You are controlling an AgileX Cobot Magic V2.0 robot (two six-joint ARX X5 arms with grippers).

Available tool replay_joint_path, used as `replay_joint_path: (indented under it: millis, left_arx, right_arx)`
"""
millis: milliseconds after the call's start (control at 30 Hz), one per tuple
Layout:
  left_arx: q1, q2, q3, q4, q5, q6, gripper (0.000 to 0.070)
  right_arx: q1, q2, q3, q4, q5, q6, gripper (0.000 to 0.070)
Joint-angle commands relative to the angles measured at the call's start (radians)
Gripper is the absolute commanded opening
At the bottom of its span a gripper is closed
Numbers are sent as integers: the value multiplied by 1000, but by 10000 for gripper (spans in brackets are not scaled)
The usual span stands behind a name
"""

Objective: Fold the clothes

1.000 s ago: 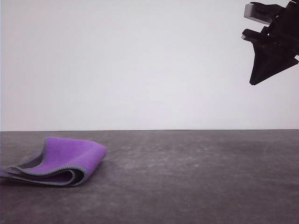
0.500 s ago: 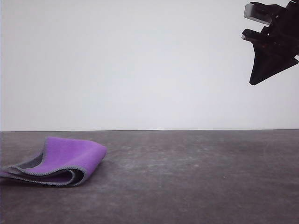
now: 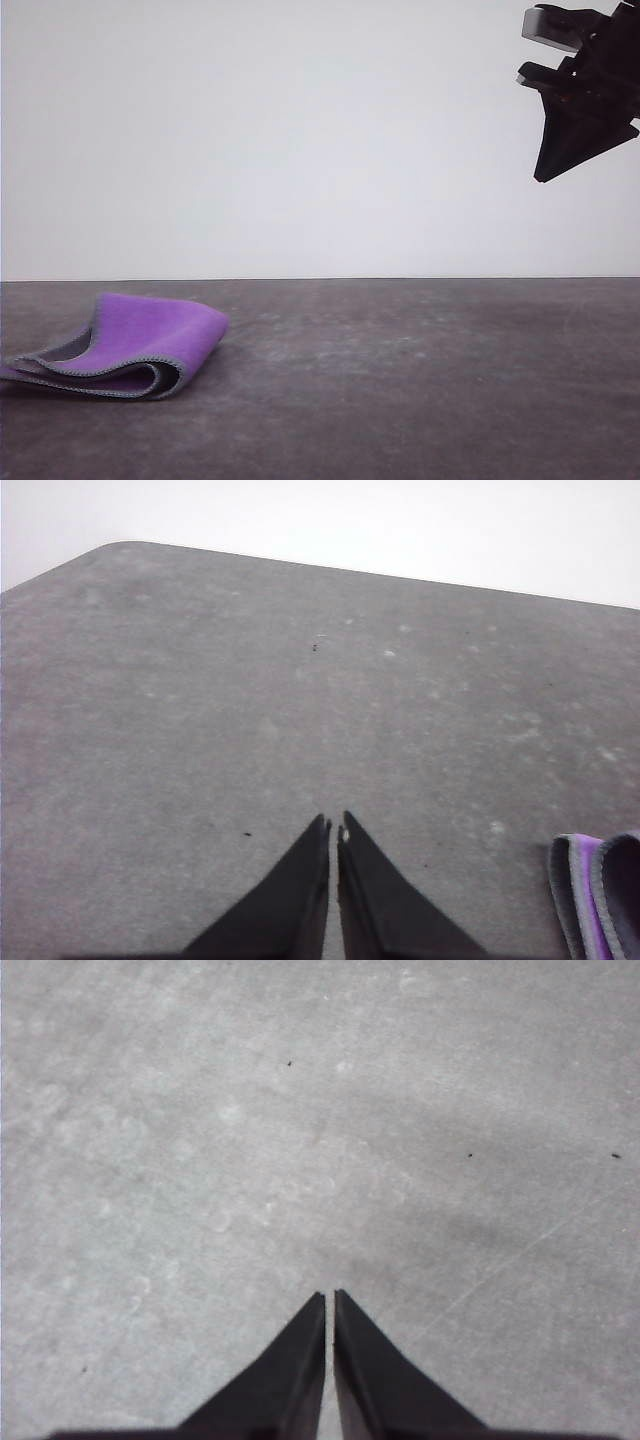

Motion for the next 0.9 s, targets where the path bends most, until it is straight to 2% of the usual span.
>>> replay_joint_path:
  millis: [0, 633, 700, 867]
  left_arx:
    - [-2, 0, -12, -24, -3, -11, 4]
    - [-2, 0, -12, -21, -4, -11, 4]
    - [-2, 0, -12, -20, -4, -11, 4]
    - [-2, 0, -12, -20, -4, -11, 4]
  right_arx:
    - [3, 5, 19, 10, 0, -1, 10]
    - [3, 5, 19, 13, 0, -2, 10]
    - [3, 5, 19, 29, 10, -17, 10]
    - [-23, -42, 11, 57, 84, 0, 10]
